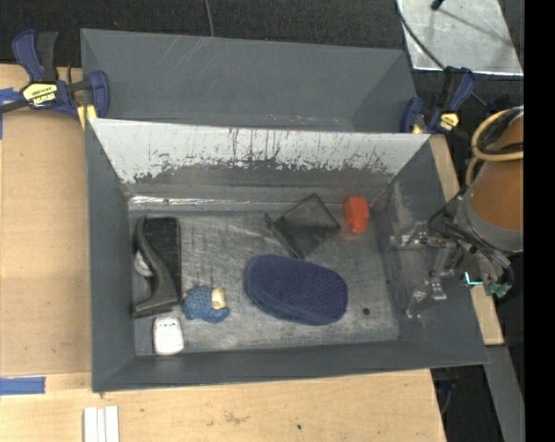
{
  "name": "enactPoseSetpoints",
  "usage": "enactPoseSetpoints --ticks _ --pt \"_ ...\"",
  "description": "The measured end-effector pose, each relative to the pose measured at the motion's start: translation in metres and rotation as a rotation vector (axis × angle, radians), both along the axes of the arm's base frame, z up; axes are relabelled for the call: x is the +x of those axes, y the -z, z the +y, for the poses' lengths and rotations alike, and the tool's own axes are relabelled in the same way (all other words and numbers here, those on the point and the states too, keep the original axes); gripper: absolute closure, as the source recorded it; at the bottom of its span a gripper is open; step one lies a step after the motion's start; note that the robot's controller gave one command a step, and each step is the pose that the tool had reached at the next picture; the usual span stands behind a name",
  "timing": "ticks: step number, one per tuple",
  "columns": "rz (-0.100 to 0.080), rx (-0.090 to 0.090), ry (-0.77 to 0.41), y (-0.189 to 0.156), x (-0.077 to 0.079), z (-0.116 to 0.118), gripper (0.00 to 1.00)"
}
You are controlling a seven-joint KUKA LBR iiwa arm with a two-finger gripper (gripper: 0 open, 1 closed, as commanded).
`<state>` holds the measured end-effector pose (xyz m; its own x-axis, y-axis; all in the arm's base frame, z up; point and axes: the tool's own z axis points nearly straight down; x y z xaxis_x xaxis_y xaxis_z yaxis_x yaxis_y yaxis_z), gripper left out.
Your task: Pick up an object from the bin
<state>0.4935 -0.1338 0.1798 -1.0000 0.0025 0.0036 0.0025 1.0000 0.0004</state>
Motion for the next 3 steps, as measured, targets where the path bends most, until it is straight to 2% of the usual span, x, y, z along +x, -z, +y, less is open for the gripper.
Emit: enactPoseSetpoints --ticks 1,2,3 --pt "-0.01 -0.001 0.025 0.108 0.033 0.052 0.0" --pt "-0.007 0.001 -0.143 0.078 0.023 0.1 0.0" --pt "-0.009 -0.002 0.069 0.106 0.045 0.178 0.0"
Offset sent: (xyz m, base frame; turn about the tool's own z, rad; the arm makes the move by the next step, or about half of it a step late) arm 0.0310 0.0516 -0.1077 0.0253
